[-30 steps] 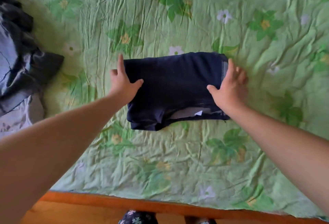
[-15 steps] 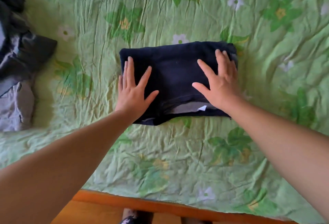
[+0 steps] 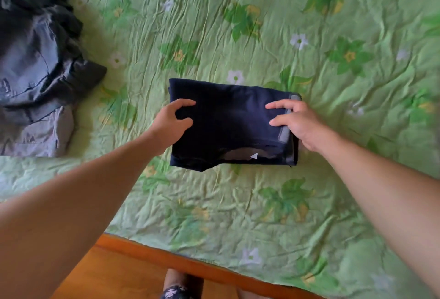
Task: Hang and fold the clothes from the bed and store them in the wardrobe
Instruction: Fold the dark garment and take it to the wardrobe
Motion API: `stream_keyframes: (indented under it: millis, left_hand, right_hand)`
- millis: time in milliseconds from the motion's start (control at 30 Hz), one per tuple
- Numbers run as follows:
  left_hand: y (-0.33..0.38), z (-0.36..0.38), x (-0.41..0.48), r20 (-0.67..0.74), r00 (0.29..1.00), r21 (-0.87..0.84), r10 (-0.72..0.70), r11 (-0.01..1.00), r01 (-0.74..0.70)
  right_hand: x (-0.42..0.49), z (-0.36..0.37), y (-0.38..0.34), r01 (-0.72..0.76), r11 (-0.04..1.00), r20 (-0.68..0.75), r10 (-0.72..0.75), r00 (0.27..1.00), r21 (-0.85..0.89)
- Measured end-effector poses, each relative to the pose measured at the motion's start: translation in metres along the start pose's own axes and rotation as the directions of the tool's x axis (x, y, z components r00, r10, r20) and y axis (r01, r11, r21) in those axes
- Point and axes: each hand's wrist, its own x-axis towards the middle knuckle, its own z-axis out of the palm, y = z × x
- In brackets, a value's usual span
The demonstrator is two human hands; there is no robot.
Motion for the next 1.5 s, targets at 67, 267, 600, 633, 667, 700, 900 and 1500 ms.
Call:
stream_keyframes:
  millis: [67, 267, 600, 633, 667, 700, 900, 1500]
  left_hand:
    - [0.022, -0.008, -0.023, 0.054, 0.995, 0.141, 0.082, 0.986, -0.089]
    - [0.097, -0.029, -0.107, 0.133, 0.983, 0.330, 0.126, 0.930, -0.164]
    - [0.211, -0.046, -0.259, 0.272, 0.879, 0.541, 0.391, 0.694, -0.476]
    - [0.218, -0.049, -0.273, 0.293, 0.866, 0.551, 0.406, 0.668, -0.500]
    - [0.226, -0.052, -0.286, 0.310, 0.851, 0.563, 0.423, 0.640, -0.524]
    - [0.232, -0.055, -0.301, 0.328, 0.836, 0.574, 0.439, 0.610, -0.546]
    - [0.277, -0.049, -0.387, 0.478, 0.736, 0.623, 0.479, 0.406, -0.668]
    - [0.385, 0.222, -0.602, 0.718, 0.481, 0.506, 0.503, 0.097, -0.857]
  right_hand:
    - [-0.024, -0.006, -0.016, 0.104, 0.979, -0.029, -0.111, 0.993, -0.174]
    - [-0.125, -0.048, -0.064, 0.190, 0.835, -0.044, -0.247, 0.968, -0.517]
    - [-0.333, -0.076, -0.119, -0.035, 0.703, -0.291, -0.247, 0.924, -0.710]
    - [-0.354, -0.075, -0.121, -0.058, 0.716, -0.324, -0.240, 0.915, -0.696]
    - [-0.373, -0.075, -0.124, -0.076, 0.729, -0.354, -0.236, 0.905, -0.680]
    - [-0.394, -0.074, -0.125, -0.091, 0.744, -0.379, -0.228, 0.897, -0.662]
    - [-0.503, -0.084, -0.114, -0.159, 0.805, -0.509, -0.195, 0.838, -0.571]
    - [-0.737, -0.264, 0.076, -0.268, 0.895, -0.754, -0.107, 0.648, -0.357]
